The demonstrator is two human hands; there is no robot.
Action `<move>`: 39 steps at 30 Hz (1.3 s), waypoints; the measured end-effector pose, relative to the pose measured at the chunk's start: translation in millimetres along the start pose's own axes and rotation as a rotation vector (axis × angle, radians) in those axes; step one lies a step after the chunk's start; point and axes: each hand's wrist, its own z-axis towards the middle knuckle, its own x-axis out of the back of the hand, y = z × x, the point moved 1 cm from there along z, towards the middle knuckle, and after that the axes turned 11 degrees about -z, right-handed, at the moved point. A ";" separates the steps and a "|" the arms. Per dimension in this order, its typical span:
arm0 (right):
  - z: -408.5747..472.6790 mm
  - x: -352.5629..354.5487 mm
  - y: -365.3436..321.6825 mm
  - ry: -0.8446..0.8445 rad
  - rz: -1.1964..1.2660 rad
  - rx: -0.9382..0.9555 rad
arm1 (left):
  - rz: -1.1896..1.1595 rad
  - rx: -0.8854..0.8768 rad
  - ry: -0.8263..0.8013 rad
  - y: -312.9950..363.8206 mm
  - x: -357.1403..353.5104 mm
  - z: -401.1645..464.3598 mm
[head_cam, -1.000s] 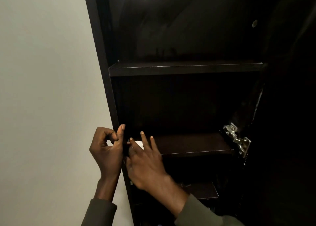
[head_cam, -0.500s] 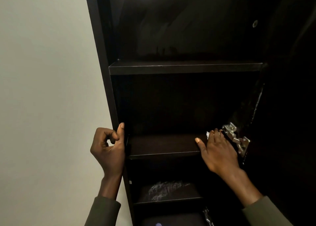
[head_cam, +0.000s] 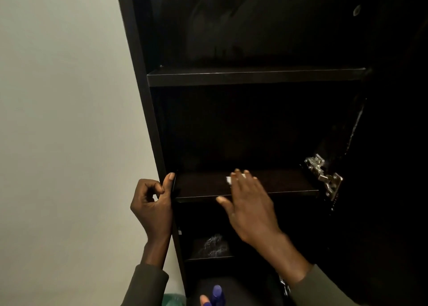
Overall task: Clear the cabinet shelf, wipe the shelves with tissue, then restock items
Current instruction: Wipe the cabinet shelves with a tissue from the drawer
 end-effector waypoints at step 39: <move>-49.9 -188.1 102.8 -0.086 0.261 -0.332 | 0.154 0.108 -0.088 -59.8 28.7 -64.3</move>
